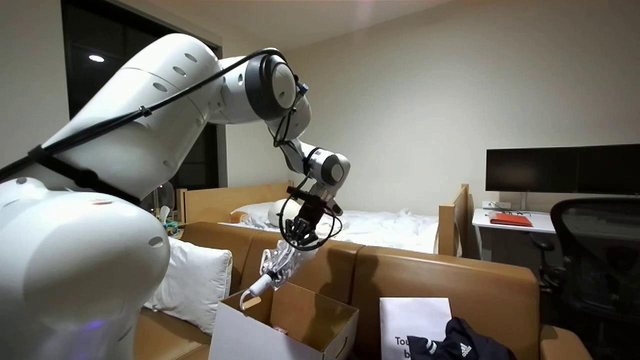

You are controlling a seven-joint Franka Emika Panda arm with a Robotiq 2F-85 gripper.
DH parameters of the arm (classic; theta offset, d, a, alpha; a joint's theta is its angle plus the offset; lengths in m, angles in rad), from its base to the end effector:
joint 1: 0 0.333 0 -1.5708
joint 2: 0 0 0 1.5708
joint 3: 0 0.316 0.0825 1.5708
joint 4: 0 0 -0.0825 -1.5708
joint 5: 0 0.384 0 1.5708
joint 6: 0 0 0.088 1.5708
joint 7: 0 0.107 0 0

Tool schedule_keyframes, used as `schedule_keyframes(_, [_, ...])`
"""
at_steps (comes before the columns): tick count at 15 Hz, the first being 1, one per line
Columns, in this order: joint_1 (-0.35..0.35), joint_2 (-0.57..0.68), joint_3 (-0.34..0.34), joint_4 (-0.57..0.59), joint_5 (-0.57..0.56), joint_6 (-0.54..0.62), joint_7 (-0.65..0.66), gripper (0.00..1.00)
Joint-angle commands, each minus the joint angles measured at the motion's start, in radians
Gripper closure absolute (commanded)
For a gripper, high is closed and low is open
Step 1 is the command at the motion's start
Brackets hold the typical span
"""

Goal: Remove the clothes from the box, put them on the couch, and then put the umbrella on the couch in the box

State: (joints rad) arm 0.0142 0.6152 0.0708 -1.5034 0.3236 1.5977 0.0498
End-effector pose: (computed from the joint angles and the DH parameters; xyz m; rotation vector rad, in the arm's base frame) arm 0.6423 0.0817 0.2841 -2.7194 0.0852 0.7567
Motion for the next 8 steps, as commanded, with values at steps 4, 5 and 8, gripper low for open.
schedule_keyframes(4, [0.026,-0.087,0.042,-0.293,0.026,0.402,-0.142,0.99])
schedule_keyframes(5, [0.033,-0.083,0.041,-0.328,0.010,0.443,-0.149,0.99])
schedule_keyframes(8, [0.035,-0.056,0.025,-0.388,-0.018,0.504,-0.123,0.99])
